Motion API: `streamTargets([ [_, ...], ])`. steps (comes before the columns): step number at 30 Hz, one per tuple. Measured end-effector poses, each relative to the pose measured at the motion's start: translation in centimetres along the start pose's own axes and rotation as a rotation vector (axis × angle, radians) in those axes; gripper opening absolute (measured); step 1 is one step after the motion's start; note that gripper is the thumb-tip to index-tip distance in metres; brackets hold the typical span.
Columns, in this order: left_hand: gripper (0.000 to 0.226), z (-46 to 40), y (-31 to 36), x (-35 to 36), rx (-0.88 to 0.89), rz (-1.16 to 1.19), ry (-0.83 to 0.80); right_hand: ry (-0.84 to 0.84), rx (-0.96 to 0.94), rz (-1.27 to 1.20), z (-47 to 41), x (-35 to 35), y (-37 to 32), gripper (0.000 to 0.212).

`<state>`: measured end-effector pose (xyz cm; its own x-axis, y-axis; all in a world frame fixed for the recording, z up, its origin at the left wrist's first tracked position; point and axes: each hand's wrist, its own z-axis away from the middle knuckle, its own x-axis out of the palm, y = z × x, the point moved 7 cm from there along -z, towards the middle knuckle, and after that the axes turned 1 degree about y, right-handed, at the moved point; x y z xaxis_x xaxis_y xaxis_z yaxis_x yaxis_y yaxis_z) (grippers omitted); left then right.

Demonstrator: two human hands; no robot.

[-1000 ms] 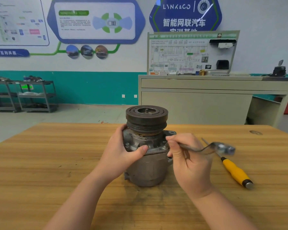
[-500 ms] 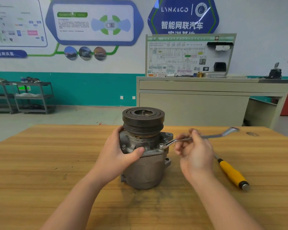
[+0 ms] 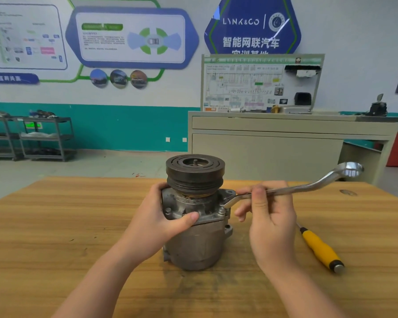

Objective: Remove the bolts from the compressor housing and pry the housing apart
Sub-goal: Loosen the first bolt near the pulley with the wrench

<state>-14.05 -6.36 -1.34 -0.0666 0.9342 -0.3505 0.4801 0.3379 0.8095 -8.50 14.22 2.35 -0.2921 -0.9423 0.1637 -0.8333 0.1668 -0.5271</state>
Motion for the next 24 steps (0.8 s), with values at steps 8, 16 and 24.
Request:
streamTargets([
  [8,0.069,0.2,0.0,-0.1,0.025,-0.053,0.091,-0.187,-0.512,0.440,2.9,2.5,-3.2,0.025],
  [16,0.077,-1.2,-0.6,-0.1,-0.027,0.092,-0.167,0.364,0.157,-0.098,4.5,0.7,-1.2,0.028],
  [24,0.077,-0.4,-0.3,0.1,-0.048,0.119,-0.135,0.269,0.906,-0.581,0.0,0.1,4.3,0.018],
])
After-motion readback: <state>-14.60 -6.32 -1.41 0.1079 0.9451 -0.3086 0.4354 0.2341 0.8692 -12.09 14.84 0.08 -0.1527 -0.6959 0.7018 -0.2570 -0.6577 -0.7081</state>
